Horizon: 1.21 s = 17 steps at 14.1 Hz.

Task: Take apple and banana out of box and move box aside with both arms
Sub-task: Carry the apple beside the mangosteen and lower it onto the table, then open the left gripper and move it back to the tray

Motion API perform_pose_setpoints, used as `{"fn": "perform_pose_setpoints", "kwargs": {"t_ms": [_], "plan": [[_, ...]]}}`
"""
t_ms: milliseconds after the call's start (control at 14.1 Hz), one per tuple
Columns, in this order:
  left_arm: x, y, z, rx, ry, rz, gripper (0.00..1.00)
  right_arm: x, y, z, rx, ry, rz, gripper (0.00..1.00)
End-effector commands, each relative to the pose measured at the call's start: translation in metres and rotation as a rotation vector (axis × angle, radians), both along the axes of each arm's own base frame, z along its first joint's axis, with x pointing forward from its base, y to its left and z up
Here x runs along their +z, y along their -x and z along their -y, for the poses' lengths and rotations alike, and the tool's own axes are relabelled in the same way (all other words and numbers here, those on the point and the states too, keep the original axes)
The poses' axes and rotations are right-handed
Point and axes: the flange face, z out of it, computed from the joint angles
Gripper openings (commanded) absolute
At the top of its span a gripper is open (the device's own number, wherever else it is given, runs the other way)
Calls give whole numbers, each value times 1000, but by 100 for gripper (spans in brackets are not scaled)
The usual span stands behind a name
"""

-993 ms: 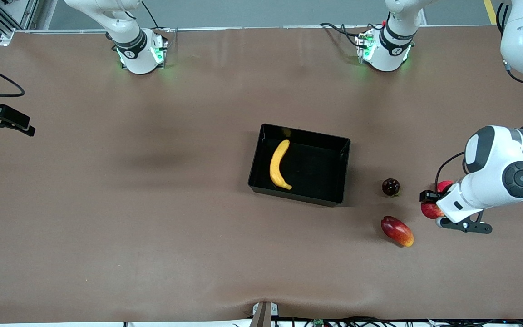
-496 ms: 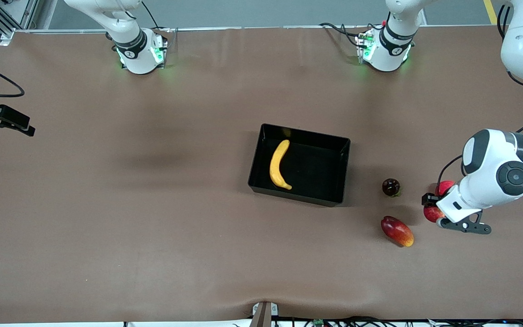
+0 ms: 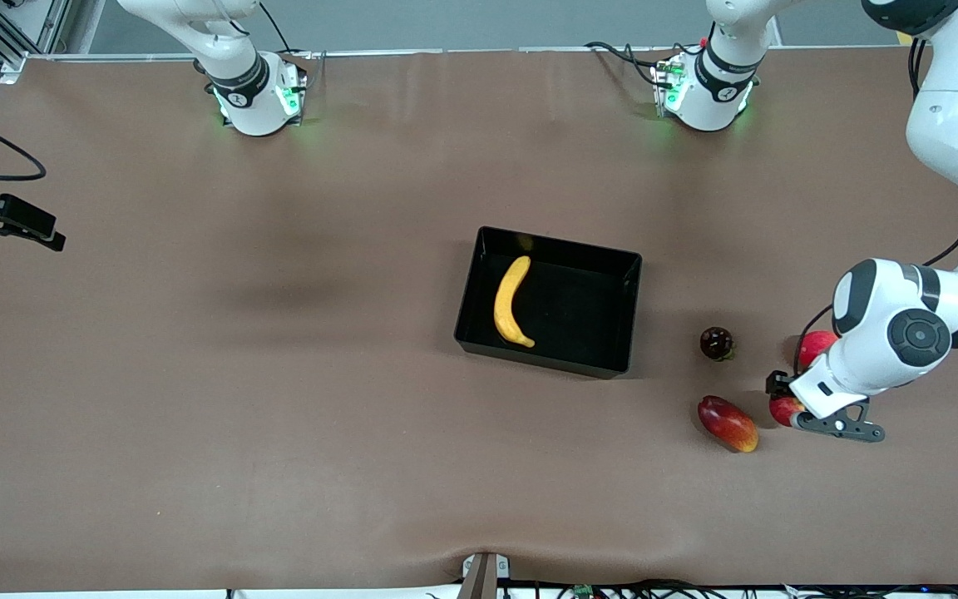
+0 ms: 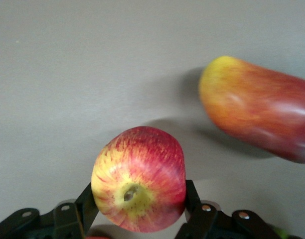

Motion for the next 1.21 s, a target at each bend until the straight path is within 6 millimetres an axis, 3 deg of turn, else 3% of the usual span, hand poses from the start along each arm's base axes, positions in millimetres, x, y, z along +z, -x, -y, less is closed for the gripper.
{"fn": "perform_pose_setpoints", "kwargs": {"t_ms": [0,142,213,354,425,567,780,993,1134], "plan": [[-11,-10,-5,-31,-35,16,0,3,-3,6,5,12,-2,100],[-22,-15,-12,-15,-21,14,0,3,-3,4,2,12,-2,100],[-23,-15,-9,-19,-19,21,7,3,-3,5,2,12,-2,100],[-22,-16,-13,-11,-16,32,87,3,-3,5,2,12,-2,100],[-13,-18,-17,-14,-21,44,100,2,-3,5,4,12,-4,100],[23,-23,-11,-9,-23,90,100,3,-3,5,4,12,-2,100],[76,-15,25,-33,-37,69,100,3,-3,5,5,12,-2,100],[132,5,91,-6,-11,0,100,3,-3,5,7,12,-2,100],[145,27,143,38,6,-55,100,3,-3,4,7,12,-2,100]]}}
